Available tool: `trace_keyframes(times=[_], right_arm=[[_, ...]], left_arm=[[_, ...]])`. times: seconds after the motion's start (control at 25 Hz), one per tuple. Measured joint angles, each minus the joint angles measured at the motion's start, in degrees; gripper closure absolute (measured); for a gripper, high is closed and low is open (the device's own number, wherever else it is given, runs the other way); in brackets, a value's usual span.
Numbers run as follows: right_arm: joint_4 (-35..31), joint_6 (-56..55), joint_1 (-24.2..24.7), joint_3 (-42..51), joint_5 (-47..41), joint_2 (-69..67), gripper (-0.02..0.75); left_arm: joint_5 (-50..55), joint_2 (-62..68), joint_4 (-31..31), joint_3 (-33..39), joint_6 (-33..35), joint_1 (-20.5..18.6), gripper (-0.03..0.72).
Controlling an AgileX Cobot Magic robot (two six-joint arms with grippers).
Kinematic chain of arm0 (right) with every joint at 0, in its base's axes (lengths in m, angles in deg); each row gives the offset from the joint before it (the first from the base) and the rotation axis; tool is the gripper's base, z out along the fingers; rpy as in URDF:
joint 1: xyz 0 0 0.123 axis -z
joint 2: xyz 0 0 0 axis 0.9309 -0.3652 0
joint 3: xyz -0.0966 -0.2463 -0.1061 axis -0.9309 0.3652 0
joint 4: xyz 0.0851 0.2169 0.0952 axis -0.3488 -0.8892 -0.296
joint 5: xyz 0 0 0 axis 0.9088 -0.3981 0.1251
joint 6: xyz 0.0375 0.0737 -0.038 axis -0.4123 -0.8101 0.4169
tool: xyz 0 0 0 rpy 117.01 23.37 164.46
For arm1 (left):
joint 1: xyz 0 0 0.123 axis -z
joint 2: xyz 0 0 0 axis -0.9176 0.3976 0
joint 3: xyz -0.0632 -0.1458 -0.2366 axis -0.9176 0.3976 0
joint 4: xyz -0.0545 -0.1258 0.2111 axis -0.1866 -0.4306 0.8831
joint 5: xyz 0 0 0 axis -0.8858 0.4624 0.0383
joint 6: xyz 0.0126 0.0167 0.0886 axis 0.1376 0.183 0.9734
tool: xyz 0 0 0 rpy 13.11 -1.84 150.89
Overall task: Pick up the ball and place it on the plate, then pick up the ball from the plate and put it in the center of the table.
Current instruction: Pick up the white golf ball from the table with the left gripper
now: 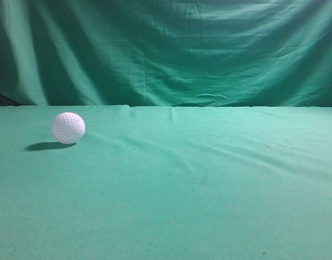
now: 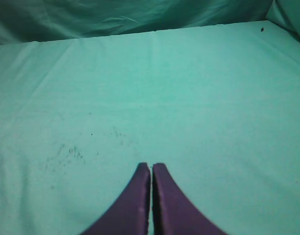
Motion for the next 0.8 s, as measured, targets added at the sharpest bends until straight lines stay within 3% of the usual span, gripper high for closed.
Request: trace_keyframes(times=[0.8], right_arm=[[0.0, 0.0, 0.0, 0.0, 0.0, 0.0, 0.738]], left_arm=[[-0.6, 0.0, 1.4, 0.0, 0.0, 0.0, 0.64]])
